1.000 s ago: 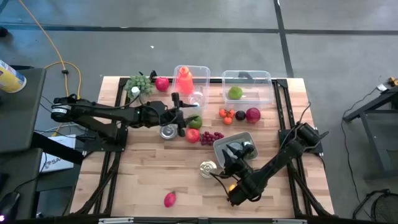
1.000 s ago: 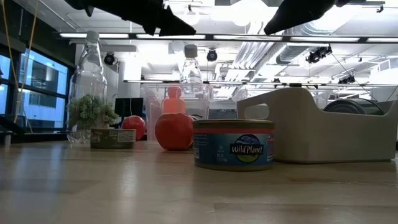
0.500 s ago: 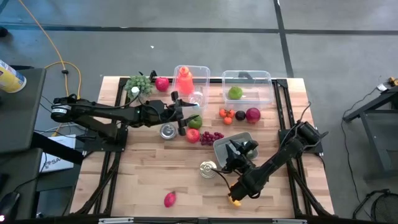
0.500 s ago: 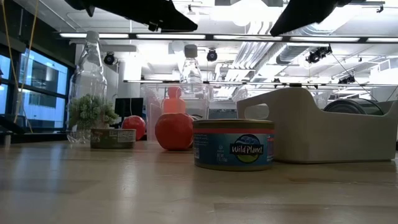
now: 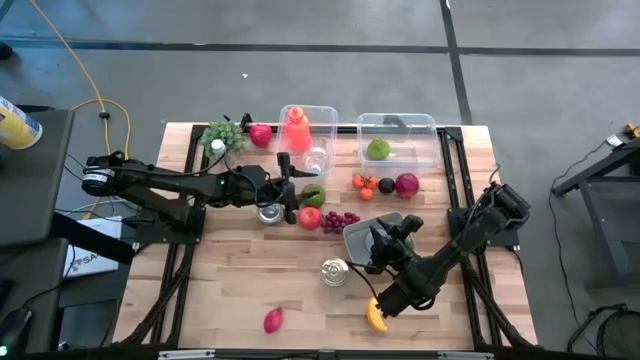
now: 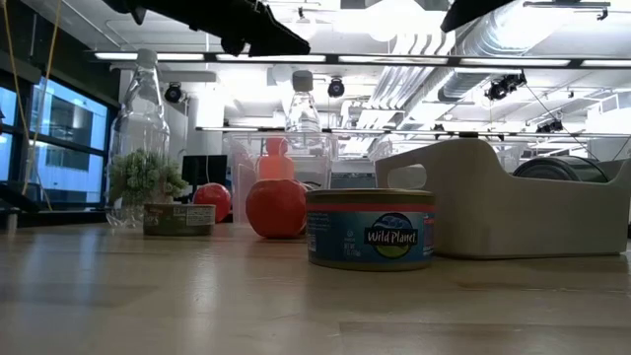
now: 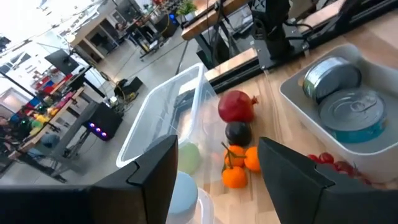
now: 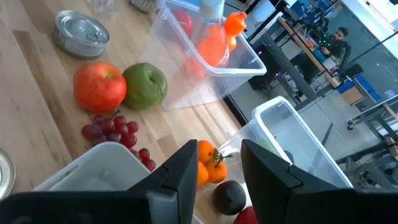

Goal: Pick & Place Food Item
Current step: Put the bottom transparent water bottle into the left transparent bin

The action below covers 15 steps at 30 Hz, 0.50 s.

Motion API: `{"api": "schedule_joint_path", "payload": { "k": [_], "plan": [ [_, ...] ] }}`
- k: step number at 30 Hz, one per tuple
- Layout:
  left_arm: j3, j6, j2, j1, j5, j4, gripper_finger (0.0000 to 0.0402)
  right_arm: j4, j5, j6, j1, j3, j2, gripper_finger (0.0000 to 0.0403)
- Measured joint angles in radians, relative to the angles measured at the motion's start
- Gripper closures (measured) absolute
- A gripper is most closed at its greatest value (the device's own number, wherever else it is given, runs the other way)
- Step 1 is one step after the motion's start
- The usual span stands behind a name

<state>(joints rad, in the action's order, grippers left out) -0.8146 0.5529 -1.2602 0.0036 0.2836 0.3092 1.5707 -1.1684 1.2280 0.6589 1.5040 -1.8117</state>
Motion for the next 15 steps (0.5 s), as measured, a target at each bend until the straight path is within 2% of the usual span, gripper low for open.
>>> {"api": "schedule_joint_path", "payload": {
  "k": [4, 12, 15],
  "plan": [
    [0.000, 0.000, -0.002, 0.000, 0.000, -0.014, 0.0156, 0.000, -0.012, -0.003, -0.002, 0.000, 0.008, 0.0290],
    [-0.002, -0.031, -0.025, 0.026, 0.013, -0.019, 0.0049, 0.000, -0.011, -0.003, -0.014, 0.000, 0.008, 0.0290],
    [0.000, -0.027, -0.030, 0.043, 0.035, -0.006, 0.0027, 0.001, -0.017, -0.003, -0.014, 0.000, 0.008, 0.0290]
  ]
}}
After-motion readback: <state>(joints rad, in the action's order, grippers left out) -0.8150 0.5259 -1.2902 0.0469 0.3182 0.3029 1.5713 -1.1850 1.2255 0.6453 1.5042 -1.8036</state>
